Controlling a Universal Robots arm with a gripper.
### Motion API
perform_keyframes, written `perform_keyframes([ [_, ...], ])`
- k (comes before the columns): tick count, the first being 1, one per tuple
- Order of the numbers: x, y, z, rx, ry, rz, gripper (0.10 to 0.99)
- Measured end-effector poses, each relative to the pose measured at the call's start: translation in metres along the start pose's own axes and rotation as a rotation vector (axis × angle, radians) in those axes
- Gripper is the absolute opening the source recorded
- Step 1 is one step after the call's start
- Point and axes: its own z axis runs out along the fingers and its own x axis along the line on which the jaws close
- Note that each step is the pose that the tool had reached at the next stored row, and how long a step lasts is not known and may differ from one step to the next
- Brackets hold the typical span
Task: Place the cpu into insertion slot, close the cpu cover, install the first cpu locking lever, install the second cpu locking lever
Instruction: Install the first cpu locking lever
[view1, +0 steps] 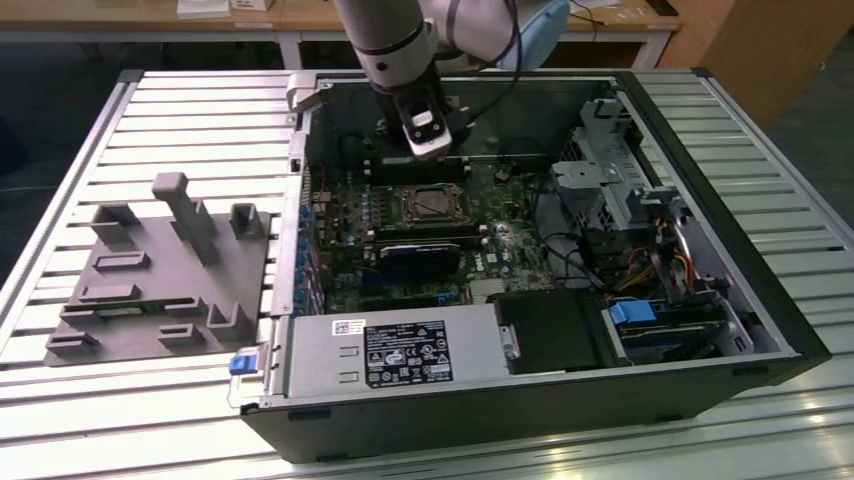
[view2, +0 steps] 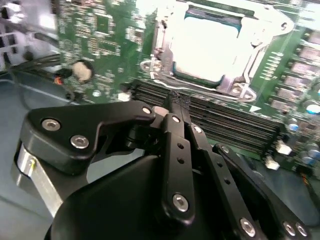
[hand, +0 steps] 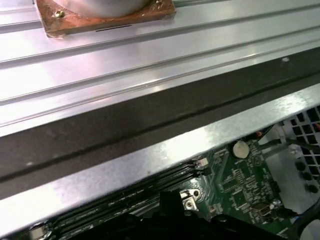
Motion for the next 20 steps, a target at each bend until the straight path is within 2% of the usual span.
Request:
perform_keyframes([
  [3, -0.0013, 0.0004, 0.001, 0.02, 0.0482, 0.006, 0.102],
  [12, -0.007, 0.0023, 0.004, 0.081, 0.2005, 0.024, 0.102],
  [15, -0.0089, 0.0028, 0.0049, 0.1, 0.2468, 0.029, 0.102],
  [16, -0.0095, 0.0029, 0.0051, 0.104, 0.2571, 0.03, 0.102],
  [17, -0.0099, 0.003, 0.0052, 0.106, 0.2599, 0.031, 0.102],
  [20, -0.0099, 0.0029, 0.0052, 0.106, 0.26, 0.031, 0.102],
])
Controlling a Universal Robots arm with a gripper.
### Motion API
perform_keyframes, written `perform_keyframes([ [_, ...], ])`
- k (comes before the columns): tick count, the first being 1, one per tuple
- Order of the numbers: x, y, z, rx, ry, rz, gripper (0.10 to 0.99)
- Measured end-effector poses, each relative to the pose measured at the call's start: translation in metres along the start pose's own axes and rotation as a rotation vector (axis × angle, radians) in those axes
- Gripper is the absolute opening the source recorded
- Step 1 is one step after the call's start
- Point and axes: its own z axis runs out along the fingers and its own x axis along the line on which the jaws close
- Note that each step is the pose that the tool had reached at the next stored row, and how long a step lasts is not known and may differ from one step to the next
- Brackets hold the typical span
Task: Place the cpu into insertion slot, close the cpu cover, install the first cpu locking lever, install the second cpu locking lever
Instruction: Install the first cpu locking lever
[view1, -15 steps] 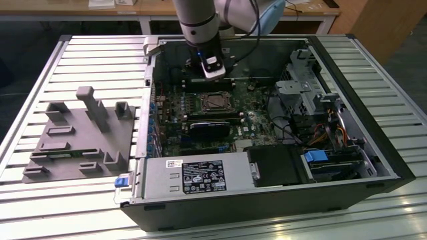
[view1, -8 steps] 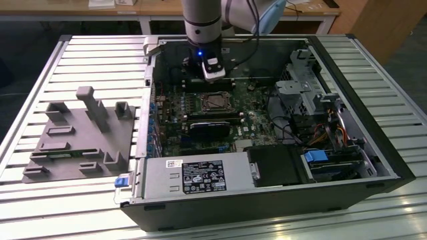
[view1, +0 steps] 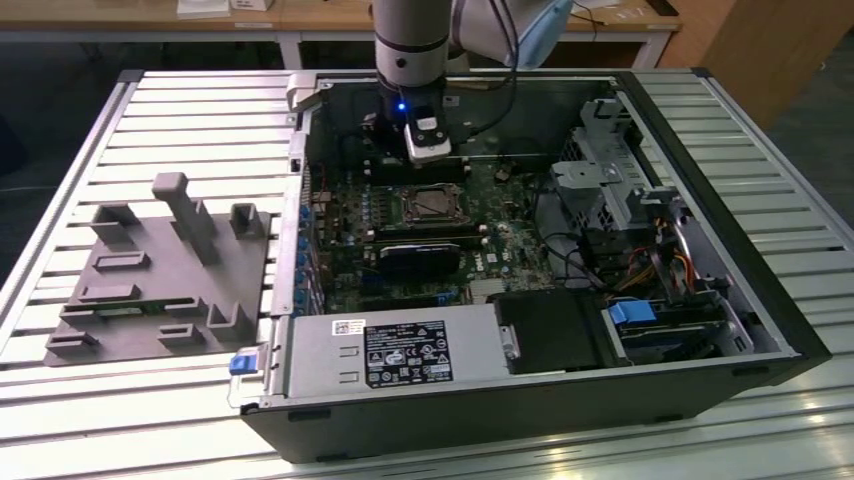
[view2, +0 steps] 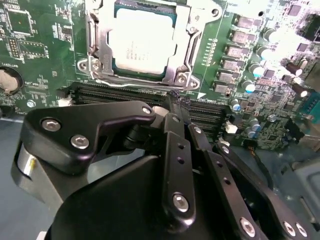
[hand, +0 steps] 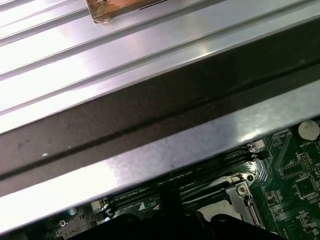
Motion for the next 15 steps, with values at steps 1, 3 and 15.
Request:
perform_keyframes([
  [1, 0.0, 0.0, 0.0001, 0.001, -0.0004, 0.0, 0.102],
  [3, -0.0002, 0.0001, 0.0001, 0.009, -0.0036, 0.0, 0.102],
  [15, -0.0223, 0.0044, 0.0001, 0.024, -0.0096, -0.001, 0.102],
])
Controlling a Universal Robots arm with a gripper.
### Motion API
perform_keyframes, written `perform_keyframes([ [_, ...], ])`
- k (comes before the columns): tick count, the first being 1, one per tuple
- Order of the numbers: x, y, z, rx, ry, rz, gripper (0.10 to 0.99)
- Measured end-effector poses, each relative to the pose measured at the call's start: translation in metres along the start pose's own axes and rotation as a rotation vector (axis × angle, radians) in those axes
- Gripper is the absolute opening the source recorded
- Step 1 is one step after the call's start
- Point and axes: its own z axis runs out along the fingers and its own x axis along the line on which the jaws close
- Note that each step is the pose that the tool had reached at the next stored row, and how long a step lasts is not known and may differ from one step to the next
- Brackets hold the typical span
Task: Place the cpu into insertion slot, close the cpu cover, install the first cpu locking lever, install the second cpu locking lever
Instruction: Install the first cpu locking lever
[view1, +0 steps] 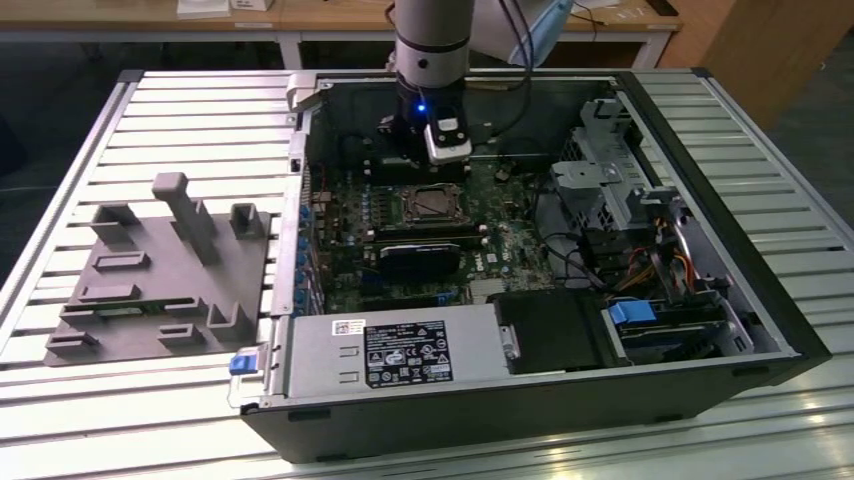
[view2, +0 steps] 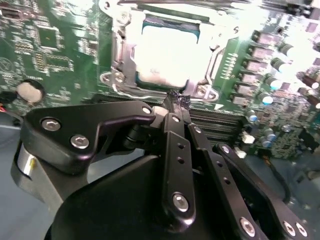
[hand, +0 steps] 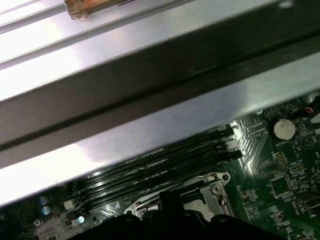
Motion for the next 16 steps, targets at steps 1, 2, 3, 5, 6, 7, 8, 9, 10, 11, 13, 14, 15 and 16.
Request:
perform_keyframes([
  [1, -0.0019, -0.0002, -0.0001, 0.001, -0.0004, 0.0, 0.102],
  [2, -0.0036, -0.0008, -0.0001, 0.003, -0.001, 0.0, 0.102],
  [3, -0.0051, -0.0017, -0.0002, 0.004, -0.0017, 0.0, 0.102],
  [5, -0.0076, -0.0045, -0.0005, 0.009, -0.0036, 0.0, 0.102],
  [6, -0.0086, -0.006, -0.0006, 0.012, -0.0046, 0.0, 0.102],
  [7, -0.0097, -0.0075, -0.0007, 0.014, -0.0057, 0.0, 0.102],
  [8, -0.0106, -0.0089, -0.0008, 0.017, -0.0068, 0.0, 0.102],
  [9, -0.0116, -0.0104, -0.001, 0.02, -0.008, -0.001, 0.102],
  [10, -0.0125, -0.0119, -0.0011, 0.023, -0.0091, -0.001, 0.102],
  [11, -0.0135, -0.0135, -0.0013, 0.026, -0.0103, -0.001, 0.102],
  [13, -0.0147, -0.0161, -0.0015, 0.033, -0.0132, -0.001, 0.102],
  [14, -0.015, -0.017, -0.0016, 0.037, -0.0148, -0.001, 0.102],
  [15, -0.0153, -0.0176, -0.0015, 0.041, -0.0167, -0.001, 0.102],
  [16, -0.0154, -0.018, -0.0017, 0.044, -0.0192, -0.001, 0.102],
])
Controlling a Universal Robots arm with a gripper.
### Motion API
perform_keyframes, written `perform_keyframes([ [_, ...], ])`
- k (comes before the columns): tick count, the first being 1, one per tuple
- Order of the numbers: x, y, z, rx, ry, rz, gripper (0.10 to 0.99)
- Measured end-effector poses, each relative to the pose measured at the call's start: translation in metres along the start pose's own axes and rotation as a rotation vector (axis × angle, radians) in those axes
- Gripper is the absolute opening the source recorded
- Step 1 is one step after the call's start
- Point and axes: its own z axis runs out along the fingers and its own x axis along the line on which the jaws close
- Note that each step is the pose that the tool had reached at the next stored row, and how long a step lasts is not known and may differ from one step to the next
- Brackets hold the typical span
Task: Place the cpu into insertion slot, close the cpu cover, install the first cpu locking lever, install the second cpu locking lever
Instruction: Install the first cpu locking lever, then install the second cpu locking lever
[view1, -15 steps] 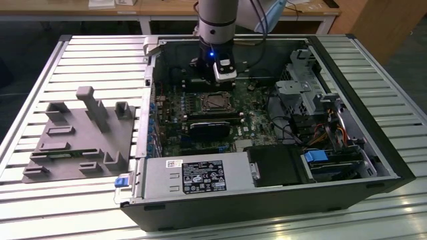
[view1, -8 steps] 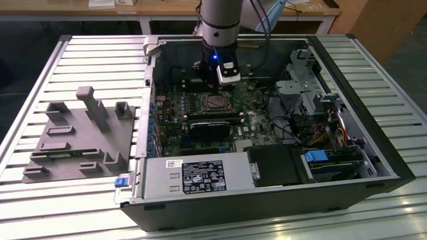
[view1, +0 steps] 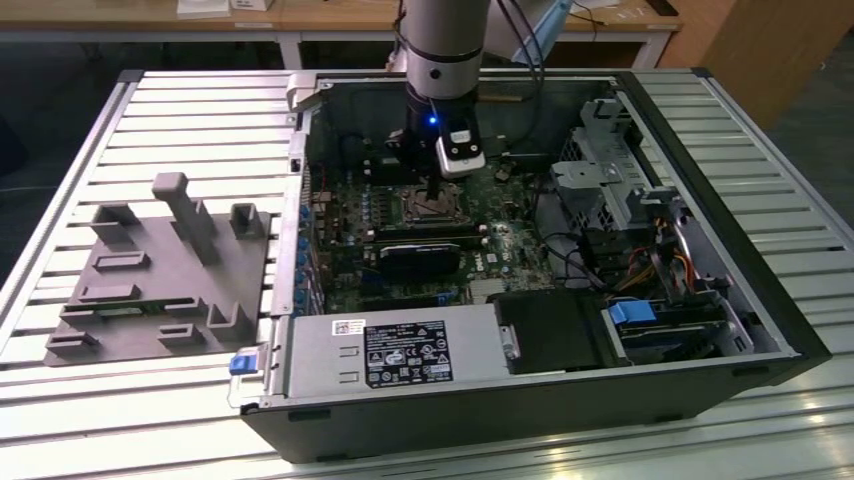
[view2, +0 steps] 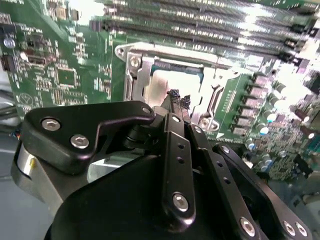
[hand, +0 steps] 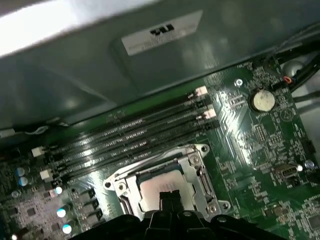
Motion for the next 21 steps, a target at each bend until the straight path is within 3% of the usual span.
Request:
perform_keyframes([
  [3, 0.0008, -0.0008, -0.0004, -0.002, -0.0121, -0.001, 0.102],
  [6, 0.0013, -0.001, -0.0027, -0.005, -0.0181, -0.002, 0.102],
  [15, 0.0011, -0.0002, -0.0221, -0.005, -0.0192, -0.005, 0.102],
  [21, 0.0011, -0.0001, -0.0245, -0.005, -0.0193, -0.005, 0.102],
])
